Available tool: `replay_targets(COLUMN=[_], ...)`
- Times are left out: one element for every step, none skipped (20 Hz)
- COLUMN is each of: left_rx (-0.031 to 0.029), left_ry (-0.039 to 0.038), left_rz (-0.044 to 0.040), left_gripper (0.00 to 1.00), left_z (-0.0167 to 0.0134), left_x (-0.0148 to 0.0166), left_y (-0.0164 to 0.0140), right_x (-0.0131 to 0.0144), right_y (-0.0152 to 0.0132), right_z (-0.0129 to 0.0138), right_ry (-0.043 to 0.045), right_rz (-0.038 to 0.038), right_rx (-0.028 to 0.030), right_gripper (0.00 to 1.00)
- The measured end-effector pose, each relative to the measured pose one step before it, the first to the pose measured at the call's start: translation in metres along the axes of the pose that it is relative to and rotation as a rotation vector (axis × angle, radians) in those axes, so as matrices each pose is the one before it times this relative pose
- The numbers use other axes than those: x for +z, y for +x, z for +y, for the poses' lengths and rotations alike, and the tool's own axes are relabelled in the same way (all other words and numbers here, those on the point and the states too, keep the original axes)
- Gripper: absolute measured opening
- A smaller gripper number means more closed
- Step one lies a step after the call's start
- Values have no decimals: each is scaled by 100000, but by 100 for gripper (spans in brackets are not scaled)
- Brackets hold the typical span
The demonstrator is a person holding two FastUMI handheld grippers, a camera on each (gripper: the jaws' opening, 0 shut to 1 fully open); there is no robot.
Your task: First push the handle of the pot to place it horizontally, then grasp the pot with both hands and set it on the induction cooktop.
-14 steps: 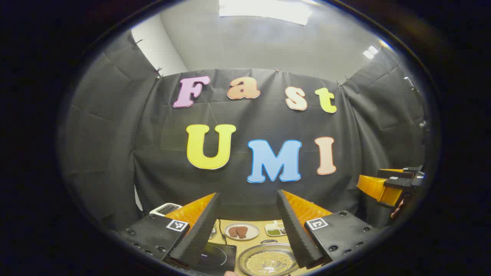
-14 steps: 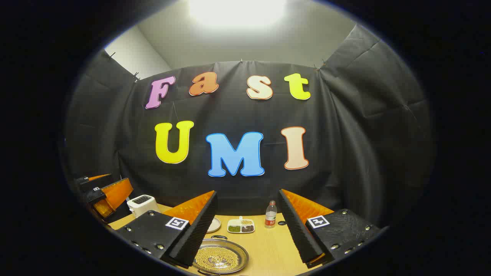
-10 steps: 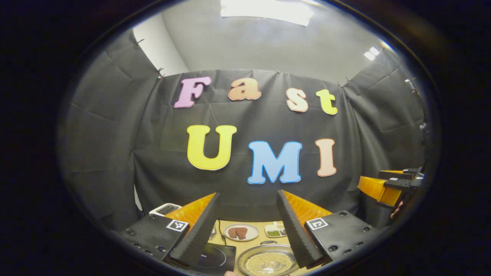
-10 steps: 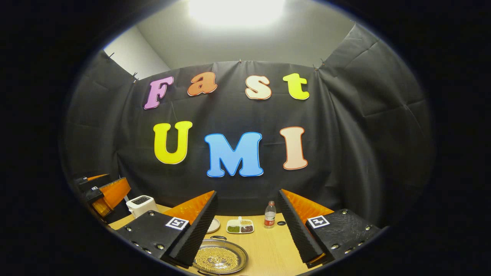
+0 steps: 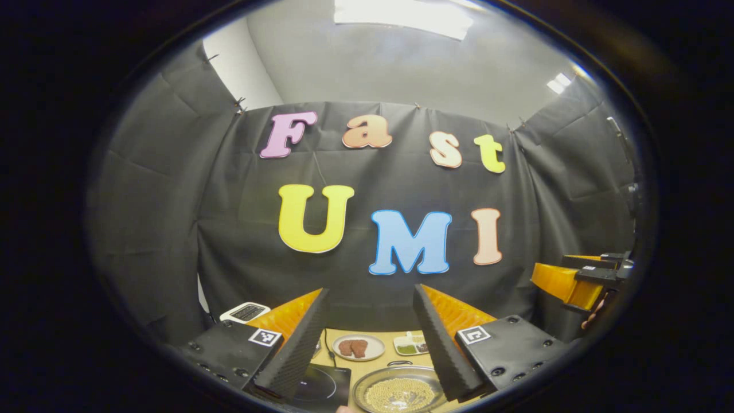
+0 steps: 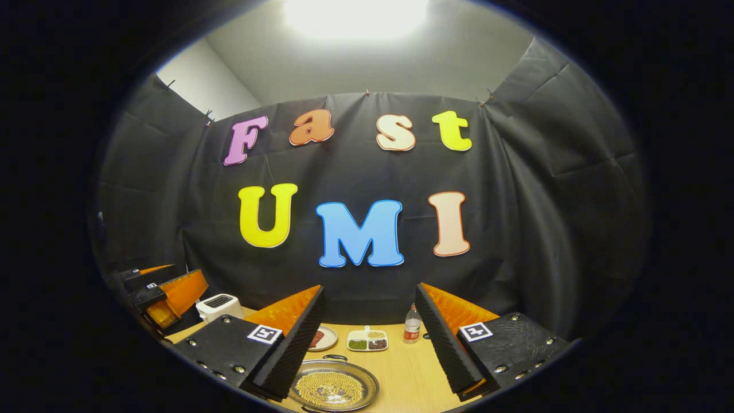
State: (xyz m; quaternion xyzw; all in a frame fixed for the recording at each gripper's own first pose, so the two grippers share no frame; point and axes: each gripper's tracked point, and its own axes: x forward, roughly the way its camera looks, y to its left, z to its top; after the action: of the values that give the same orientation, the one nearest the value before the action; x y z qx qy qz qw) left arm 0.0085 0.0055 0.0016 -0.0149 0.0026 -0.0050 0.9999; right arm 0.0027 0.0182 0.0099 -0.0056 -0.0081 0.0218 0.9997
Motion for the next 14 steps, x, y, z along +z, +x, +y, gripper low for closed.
replay_targets(left_rx=[-130,-37,-155,21,19,97,-136,-152,-39,158,250,277,-6,-623], left_ry=[258,312,320,413,300,43,-69,2,24,126,41,-235,-473,-437], left_rz=[-103,-159,-23,31,-46,31,102,136,133,288,531,516,570,534], left_gripper=[93,93,93,93,93,93,94,94,95,96,96,96,96,93], left_z=[-6,-31,-52,47,26,93,57,-12,96,257,187,255,166,1], left_x=[17,342,17,92,24,86,-88,-101,-227,-149,-288,-152,-388,-197], left_y=[-46,100,73,83,-19,40,-103,-34,29,-134,-25,126,22,103], right_x=[-60,-26,8,-70,-237,-173,-151,-229,-184,-189,-558,-380,-562,-593], right_y=[95,-3,34,-26,21,36,-47,37,-103,-89,-59,-58,-5,77], right_z=[97,123,170,118,39,76,74,7,-32,15,148,28,95,87], right_ry=[-259,-143,118,-56,-109,-81,-80,-148,-30,-1,-92,-402,-357,-448], right_rz=[27,253,93,368,464,528,557,472,501,951,950,1300,1501,1707], right_rx=[257,426,438,341,281,138,54,-278,-194,-211,271,-209,210,-445], right_gripper=[97,97,97,97,97,97,97,97,97,97,97,97,97,97])
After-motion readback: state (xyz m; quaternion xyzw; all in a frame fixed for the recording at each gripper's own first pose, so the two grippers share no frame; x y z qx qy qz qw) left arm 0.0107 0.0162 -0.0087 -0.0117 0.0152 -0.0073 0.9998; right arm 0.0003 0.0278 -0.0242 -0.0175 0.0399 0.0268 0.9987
